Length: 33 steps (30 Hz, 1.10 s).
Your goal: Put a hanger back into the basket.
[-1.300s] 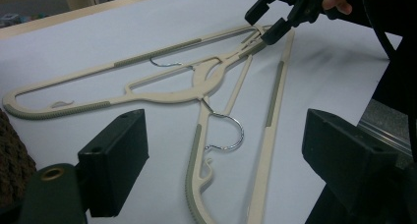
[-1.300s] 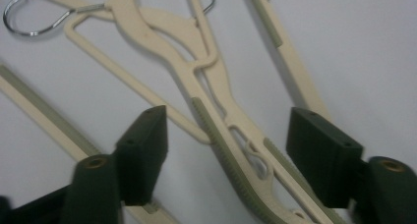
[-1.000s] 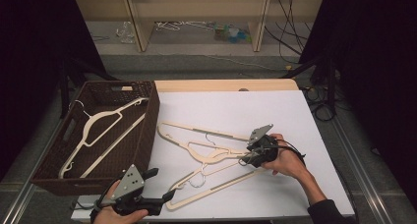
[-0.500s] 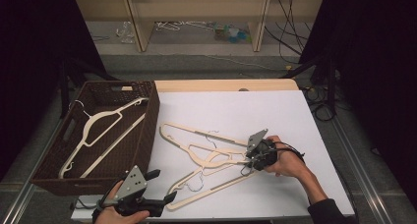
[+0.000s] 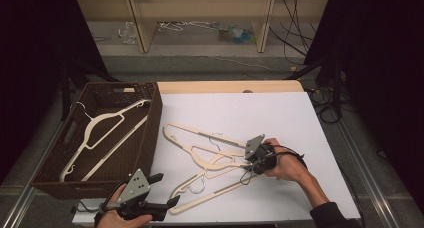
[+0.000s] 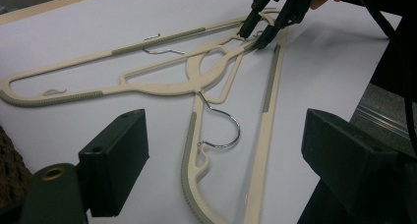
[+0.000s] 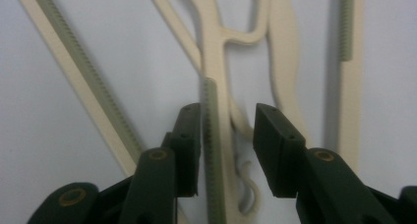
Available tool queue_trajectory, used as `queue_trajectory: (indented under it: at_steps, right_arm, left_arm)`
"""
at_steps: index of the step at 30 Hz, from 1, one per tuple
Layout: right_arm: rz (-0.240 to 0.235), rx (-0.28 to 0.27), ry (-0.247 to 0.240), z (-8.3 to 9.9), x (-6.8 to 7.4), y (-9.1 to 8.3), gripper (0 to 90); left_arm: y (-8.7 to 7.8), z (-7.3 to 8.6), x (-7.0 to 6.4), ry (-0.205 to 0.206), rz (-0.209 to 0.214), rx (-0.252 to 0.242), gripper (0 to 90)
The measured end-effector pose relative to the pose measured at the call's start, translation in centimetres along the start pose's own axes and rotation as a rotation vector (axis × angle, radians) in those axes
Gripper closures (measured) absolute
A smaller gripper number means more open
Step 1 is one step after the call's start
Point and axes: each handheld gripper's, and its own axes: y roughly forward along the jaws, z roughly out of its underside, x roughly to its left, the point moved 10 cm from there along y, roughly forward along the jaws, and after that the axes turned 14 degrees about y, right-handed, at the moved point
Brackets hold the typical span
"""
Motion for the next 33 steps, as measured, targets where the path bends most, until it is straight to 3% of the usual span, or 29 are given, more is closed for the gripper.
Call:
queue_trajectory:
  at_steps: [3,10,21,27,31,33]
  right_arm:
    - [-0.04,0.024,0.011,0.2,0.5,0.0,78.7]
    - [-0.019,0.067,-0.037,0.0,0.7,-0.1,79.7]
    - [-0.029,0.063,-0.026,-0.3,0.8,-1.2,79.7]
    - [-0.03,0.07,-0.02,-1.1,1.3,-2.8,79.8]
    - [-0.043,0.069,-0.017,-1.8,1.5,-3.8,79.8]
    - [-0.04,0.075,-0.019,-1.9,1.5,-4.1,79.8]
  left_arm:
    - [0.0,0.0,0.0,0.0,0.003,0.002,17.7]
    - [-0.1,0.1,0.2,-0.006,-0.001,0.001,17.8]
    - [0.3,0.3,0.2,0.006,-0.002,0.012,18.5]
    - [2.5,1.0,0.4,0.056,-0.012,0.067,20.3]
    - [4.4,1.4,1.5,0.12,-0.039,0.126,21.7]
    - [5.7,1.3,1.8,0.118,-0.053,0.133,22.8]
